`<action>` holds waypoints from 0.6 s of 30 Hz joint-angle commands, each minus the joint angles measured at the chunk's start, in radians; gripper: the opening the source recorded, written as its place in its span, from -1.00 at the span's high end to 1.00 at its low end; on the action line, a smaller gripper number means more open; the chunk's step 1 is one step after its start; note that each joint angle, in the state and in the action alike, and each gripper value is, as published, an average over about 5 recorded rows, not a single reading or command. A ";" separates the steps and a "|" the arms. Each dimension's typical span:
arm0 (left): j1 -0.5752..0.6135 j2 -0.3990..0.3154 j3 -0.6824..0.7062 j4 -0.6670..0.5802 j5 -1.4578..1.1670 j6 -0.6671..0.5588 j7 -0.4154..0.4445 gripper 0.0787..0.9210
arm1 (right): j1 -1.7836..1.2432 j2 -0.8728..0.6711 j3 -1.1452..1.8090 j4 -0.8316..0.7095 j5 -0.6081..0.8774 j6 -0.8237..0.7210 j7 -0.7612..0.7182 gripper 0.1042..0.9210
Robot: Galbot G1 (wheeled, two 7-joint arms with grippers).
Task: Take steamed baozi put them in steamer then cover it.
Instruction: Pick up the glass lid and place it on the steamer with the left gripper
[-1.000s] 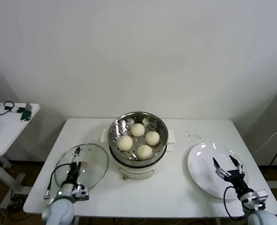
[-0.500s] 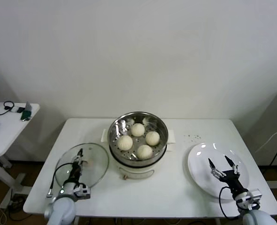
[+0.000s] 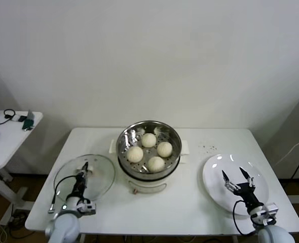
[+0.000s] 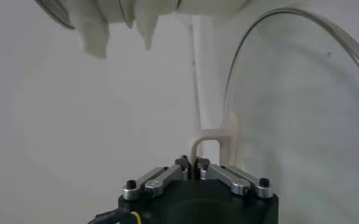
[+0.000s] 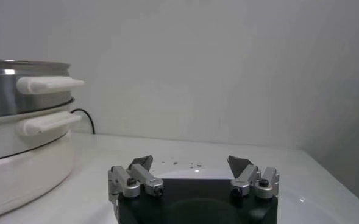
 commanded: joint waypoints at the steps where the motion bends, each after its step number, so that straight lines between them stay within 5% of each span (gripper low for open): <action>1: 0.064 0.041 -0.006 -0.151 -0.031 0.058 -0.041 0.84 | 0.021 -0.009 -0.003 -0.017 -0.005 0.002 0.000 -0.76; 18: 0.283 0.126 -0.056 -0.560 -0.039 0.319 -0.039 0.84 | 0.079 -0.061 -0.041 -0.056 -0.017 -0.001 0.009 -0.76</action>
